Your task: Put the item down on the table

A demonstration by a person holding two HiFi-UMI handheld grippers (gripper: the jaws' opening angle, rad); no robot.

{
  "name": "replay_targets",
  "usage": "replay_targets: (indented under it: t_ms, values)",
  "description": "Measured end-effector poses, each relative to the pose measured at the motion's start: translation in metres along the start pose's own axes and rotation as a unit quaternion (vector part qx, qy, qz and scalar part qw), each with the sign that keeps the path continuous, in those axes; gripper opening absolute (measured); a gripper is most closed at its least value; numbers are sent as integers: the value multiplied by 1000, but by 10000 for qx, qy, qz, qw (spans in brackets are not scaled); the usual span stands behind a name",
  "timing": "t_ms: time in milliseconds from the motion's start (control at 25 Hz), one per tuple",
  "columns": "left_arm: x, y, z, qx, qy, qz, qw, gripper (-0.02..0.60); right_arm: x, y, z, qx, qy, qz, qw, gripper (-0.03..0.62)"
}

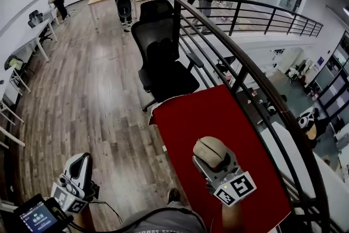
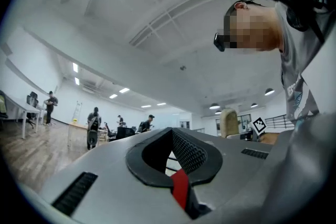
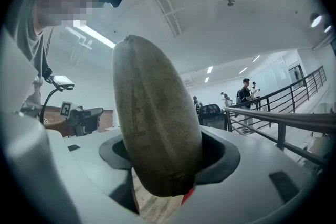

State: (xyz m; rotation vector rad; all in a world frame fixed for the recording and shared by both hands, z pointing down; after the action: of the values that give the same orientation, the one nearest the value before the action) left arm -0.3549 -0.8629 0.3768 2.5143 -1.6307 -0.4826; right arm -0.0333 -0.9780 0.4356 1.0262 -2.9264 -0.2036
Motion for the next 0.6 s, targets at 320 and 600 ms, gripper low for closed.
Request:
replay_targets:
  t_ms: [320,600]
  values:
    - [58,41,9,311,97,56,9995,2,70,-59,-9,202,-10,159,9997,281]
    - [144,85,38,177,178,-466,9986,2,114,-73,0,163,123,-313,9993,281]
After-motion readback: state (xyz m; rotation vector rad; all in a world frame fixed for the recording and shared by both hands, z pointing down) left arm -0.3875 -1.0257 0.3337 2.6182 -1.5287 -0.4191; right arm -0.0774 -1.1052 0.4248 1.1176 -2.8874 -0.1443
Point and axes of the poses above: the fingertips, and each gripper's own axes: x forward along the fingers, y to its left, z out of its top, the point moved 2 cm from there along -x, backward along the fingers, and after that the axes turned 13 degrees about -x, right-handed, at the moved point
